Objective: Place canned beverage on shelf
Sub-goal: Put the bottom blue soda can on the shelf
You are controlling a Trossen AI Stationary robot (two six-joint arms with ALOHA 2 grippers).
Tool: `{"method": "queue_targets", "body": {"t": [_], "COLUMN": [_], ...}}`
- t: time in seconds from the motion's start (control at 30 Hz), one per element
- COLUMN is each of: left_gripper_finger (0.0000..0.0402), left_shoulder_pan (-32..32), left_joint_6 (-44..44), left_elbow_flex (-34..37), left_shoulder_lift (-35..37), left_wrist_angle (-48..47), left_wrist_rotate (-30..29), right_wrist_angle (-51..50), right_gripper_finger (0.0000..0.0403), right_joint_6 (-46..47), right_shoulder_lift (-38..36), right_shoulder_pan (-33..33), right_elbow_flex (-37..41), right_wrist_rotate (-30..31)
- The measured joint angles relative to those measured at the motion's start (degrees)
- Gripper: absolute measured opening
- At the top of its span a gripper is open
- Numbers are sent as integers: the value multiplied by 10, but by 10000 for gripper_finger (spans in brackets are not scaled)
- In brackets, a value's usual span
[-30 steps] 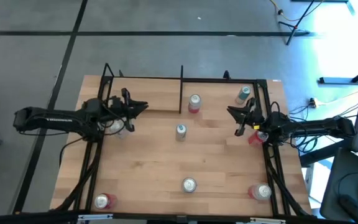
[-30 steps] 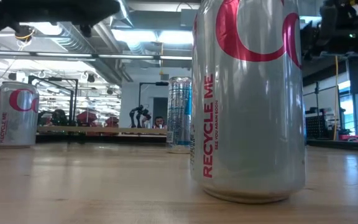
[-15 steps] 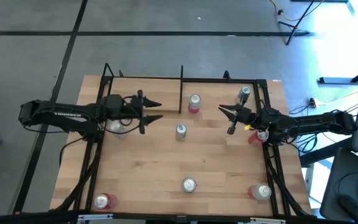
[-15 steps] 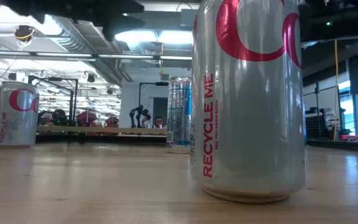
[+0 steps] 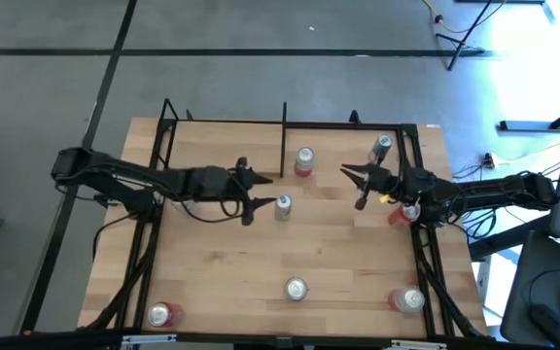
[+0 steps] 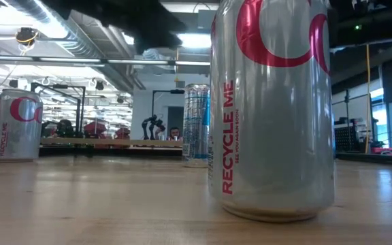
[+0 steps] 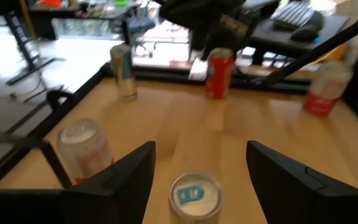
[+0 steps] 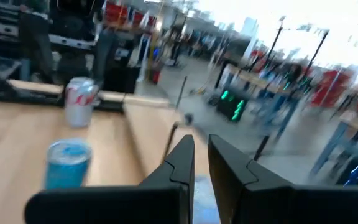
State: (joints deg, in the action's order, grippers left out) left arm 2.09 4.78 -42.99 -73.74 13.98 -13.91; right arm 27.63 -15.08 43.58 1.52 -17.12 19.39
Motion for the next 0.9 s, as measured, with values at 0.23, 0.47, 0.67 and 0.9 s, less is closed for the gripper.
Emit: {"method": "queue_targets", "body": {"t": [0.23,0.47,0.67,0.9], "left_gripper_finger": [240,240,255,303], "left_shoulder_pan": [15,15,14,14], "left_joint_6": [8,-29,-34,-36], "left_elbow_flex": [0,0,0,0], "left_shoulder_lift": [-55,-81,-81,-81], "left_wrist_angle": [16,74,88,89], "left_wrist_rotate": [-51,-42,-4,-26], "right_wrist_angle": [-68,-74,-76,-63], "right_gripper_finger": [39,39,39,39], "right_joint_6": [65,80,74,73], "right_shoulder_lift": [2,2,2,2], "right_shoulder_pan": [0,0,0,0], "right_elbow_flex": [0,0,0,0], "right_wrist_rotate": [-45,-55,-55,-55]}}
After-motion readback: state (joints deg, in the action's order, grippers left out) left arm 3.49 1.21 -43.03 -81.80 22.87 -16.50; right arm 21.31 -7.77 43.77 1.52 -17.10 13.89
